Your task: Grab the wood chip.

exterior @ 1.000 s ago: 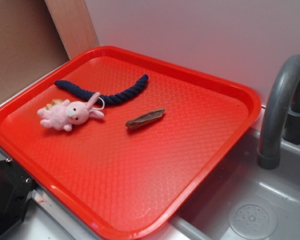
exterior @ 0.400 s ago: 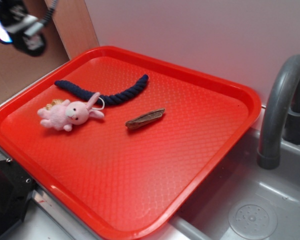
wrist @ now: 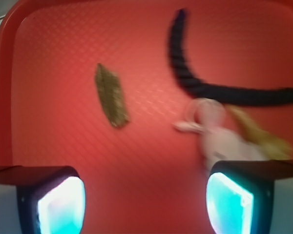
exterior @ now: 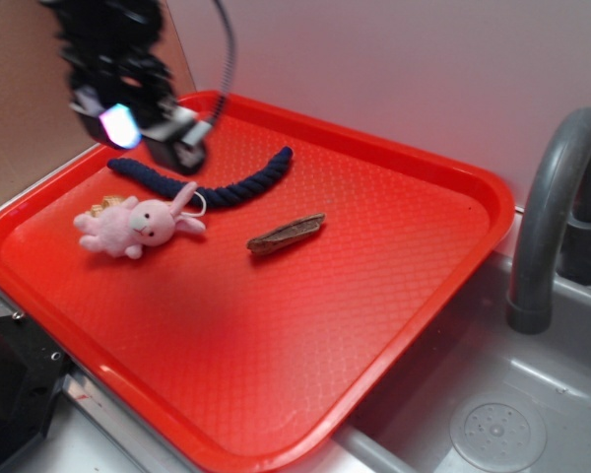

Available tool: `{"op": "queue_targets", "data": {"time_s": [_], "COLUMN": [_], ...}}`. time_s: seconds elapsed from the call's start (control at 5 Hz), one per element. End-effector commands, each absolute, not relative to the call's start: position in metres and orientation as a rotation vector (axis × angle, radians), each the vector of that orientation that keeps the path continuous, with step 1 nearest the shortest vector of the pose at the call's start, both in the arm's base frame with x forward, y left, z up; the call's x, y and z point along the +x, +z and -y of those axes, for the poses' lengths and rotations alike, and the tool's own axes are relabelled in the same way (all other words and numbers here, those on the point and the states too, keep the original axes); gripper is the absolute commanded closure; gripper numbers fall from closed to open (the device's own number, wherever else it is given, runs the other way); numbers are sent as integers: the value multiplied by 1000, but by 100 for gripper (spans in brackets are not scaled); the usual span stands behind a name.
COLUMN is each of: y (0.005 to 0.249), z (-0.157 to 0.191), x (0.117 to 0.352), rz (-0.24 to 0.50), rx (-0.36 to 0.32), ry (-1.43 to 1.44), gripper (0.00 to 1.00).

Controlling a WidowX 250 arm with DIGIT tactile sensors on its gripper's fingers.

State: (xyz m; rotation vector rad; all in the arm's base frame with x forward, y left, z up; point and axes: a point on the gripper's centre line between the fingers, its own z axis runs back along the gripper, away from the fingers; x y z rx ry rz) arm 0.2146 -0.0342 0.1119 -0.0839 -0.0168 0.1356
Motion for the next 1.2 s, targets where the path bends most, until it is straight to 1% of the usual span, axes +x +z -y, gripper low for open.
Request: {"op": "queue_targets", "data": {"time_s": [0.0,0.2,0.4,0.6,0.8,1.0], "y": [66,51,42,35,30,32], "z": [76,88,92,84,79,73], "x": [260,265,263,255,252,250], "rz": [-1,-17,-45,-70,-82,-89], "rx": [-60,-48,12,52,87,108], "ry": [10,-39,-48,-28,-9,-7], "gripper": [0,0,0,12,100,100]}}
